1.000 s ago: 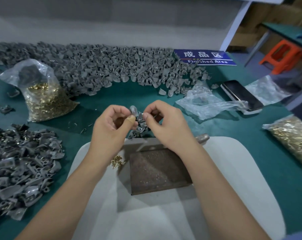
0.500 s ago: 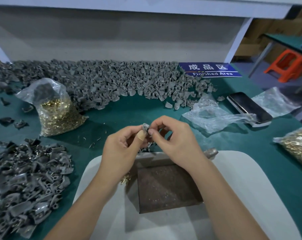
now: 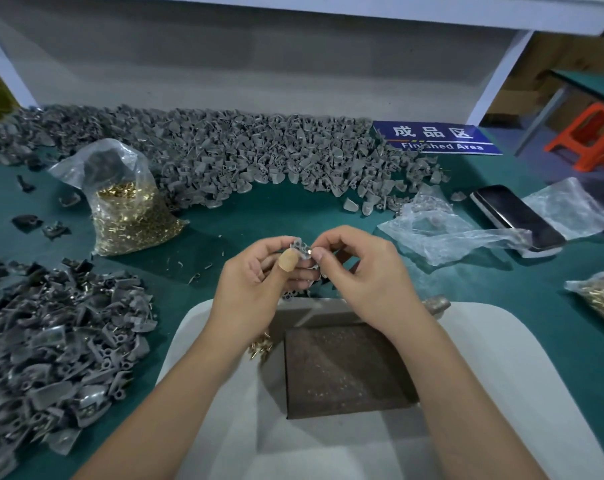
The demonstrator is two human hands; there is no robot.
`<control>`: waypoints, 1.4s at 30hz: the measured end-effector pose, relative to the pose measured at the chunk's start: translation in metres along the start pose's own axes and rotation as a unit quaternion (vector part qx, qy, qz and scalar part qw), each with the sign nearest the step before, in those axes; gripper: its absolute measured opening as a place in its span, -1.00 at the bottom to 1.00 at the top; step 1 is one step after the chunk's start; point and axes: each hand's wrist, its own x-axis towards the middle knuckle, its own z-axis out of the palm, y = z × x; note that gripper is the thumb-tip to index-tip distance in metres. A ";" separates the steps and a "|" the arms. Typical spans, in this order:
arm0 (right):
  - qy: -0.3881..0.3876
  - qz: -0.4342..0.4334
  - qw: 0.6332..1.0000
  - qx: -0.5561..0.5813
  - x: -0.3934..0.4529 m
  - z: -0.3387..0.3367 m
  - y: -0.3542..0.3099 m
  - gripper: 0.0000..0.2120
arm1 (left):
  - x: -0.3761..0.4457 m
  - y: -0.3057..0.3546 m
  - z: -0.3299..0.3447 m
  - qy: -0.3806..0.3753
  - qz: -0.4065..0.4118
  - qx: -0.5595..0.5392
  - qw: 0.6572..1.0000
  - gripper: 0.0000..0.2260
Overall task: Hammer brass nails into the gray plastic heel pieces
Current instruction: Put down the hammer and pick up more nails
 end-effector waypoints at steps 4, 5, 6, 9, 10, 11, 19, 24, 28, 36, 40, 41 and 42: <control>0.009 -0.005 1.000 0.010 0.000 -0.001 0.000 -0.92 | 0.000 -0.001 -0.001 -0.007 0.015 0.008 1.000 -0.84; 0.010 -0.006 1.000 0.013 0.000 -0.001 -0.001 -0.92 | 0.000 -0.001 -0.002 -0.008 0.021 0.011 1.000 -0.84; 0.011 -0.007 1.000 0.017 0.000 -0.001 -0.001 -0.92 | 0.000 0.000 -0.002 -0.008 0.028 0.014 0.999 -0.84; 0.016 0.002 0.999 0.030 0.001 -0.002 -0.002 -0.92 | 0.001 0.002 -0.002 -0.013 0.042 0.025 0.999 -0.82; 0.017 0.008 0.999 0.038 0.001 -0.002 -0.002 -0.91 | 0.001 0.002 -0.002 -0.016 0.047 0.031 0.998 -0.82; 0.019 0.014 0.999 0.043 0.001 -0.002 -0.003 -0.91 | 0.001 0.002 -0.002 -0.019 0.051 0.038 0.998 -0.83; 0.014 0.007 1.000 0.016 -0.001 -0.003 -0.005 -0.92 | -0.003 -0.001 -0.004 -0.019 0.095 0.104 0.990 -0.90; 0.010 -0.031 0.999 -0.033 -0.001 -0.004 -0.006 -0.90 | -0.002 0.001 -0.003 -0.007 0.092 0.135 0.987 -0.89; -0.010 -0.068 0.991 -0.113 -0.001 -0.003 -0.007 -0.91 | -0.002 -0.001 -0.006 -0.005 0.123 0.207 0.971 -0.82; 0.006 -0.072 0.996 -0.055 0.000 -0.004 -0.010 -0.85 | -0.005 0.002 -0.003 0.018 0.153 0.198 0.968 -0.88; 0.002 -0.033 0.999 0.016 0.002 -0.005 -0.010 -0.83 | -0.005 0.006 0.001 0.022 0.117 0.139 0.983 -0.87; -0.004 -0.028 0.999 0.015 0.003 -0.004 -0.010 -0.83 | -0.005 0.008 0.001 0.020 0.115 0.137 0.984 -0.86; -0.010 -0.027 1.000 0.008 0.003 -0.004 -0.011 -0.82 | -0.005 0.009 0.001 0.018 0.115 0.137 0.984 -0.86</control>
